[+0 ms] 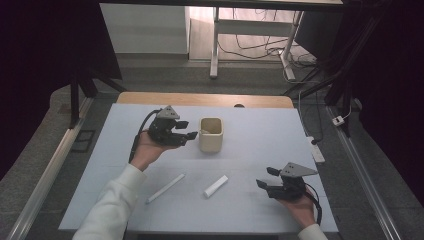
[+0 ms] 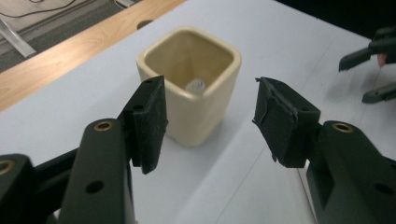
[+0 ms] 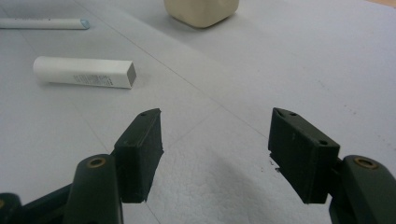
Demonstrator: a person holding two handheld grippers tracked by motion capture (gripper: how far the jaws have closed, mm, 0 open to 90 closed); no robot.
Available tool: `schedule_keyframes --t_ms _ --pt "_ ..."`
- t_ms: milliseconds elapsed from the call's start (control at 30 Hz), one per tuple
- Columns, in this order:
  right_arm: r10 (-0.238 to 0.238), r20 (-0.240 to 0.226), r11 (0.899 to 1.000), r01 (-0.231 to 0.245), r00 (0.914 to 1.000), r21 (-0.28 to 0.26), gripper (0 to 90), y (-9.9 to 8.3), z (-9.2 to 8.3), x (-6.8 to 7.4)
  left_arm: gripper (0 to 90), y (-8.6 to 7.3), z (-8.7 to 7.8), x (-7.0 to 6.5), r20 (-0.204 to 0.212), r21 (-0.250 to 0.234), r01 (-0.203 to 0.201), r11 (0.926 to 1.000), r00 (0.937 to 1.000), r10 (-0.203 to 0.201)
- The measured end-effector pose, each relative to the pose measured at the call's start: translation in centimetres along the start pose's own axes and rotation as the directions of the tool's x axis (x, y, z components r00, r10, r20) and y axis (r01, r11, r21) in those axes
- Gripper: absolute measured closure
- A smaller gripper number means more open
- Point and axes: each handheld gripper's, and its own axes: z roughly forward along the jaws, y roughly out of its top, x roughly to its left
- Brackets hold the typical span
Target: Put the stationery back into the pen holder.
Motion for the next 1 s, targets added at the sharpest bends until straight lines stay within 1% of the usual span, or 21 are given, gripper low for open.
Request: schedule_keyframes --t_ms 100,167,233,400,700,767,833,867,967,1000 --pt "0.000 0.007 1.000 0.000 1.0000 0.004 34.7 0.0 0.0 0.0 43.3 -0.6 -0.2 -0.3 -0.003 0.009 -0.007 0.9999 1.0000 0.007" --pt "0.002 0.002 1.000 -0.002 1.0000 -0.002 34.7 0.0 0.0 0.0 43.3 -1.0 -0.5 -0.6 -0.009 0.019 -0.011 0.9998 0.9999 0.011" --pt "0.002 0.006 1.000 -0.002 1.0000 -0.001 34.7 0.0 -0.1 0.0 42.2 -1.4 -0.6 -1.0 -0.017 0.035 -0.011 0.9993 0.9998 0.012" --pt "0.003 0.008 1.000 -0.003 1.0000 0.000 34.7 0.0 -0.1 -0.1 41.4 -2.3 -0.8 -1.7 -0.036 0.069 -0.028 0.9972 0.9989 0.031" --pt "0.007 0.010 1.000 -0.007 0.9999 0.006 34.6 -0.1 -0.1 -0.1 39.6 -3.8 -0.9 -2.1 -0.028 0.099 -0.011 0.9950 0.9995 0.013" --pt "0.010 0.010 1.000 -0.010 0.9999 0.006 34.6 -0.2 -0.1 -0.2 39.1 -4.0 -0.9 -2.0 -0.024 0.115 -0.011 0.9934 0.9996 0.014" --pt "0.008 0.014 1.000 -0.008 0.9999 0.009 34.6 -0.2 -0.2 -0.2 38.8 -4.3 -1.1 -2.0 -0.023 0.107 0.000 0.9943 0.9997 0.002" --pt "0.008 0.011 1.000 -0.008 0.9999 0.004 34.7 -0.2 -0.2 -0.3 38.8 -4.4 -1.2 -2.0 -0.023 0.112 -0.002 0.9937 0.9997 0.005" --pt "0.001 0.012 1.000 -0.001 0.9999 0.004 34.7 -0.2 -0.3 -0.3 38.5 -4.7 -1.6 -2.3 -0.052 0.120 -0.014 0.9927 0.9984 0.021" --pt "-0.003 0.012 1.000 0.003 0.9999 0.008 34.7 -0.2 -0.4 -0.4 38.5 -4.7 -1.9 -2.4 -0.054 0.120 -0.022 0.9925 0.9981 0.028"
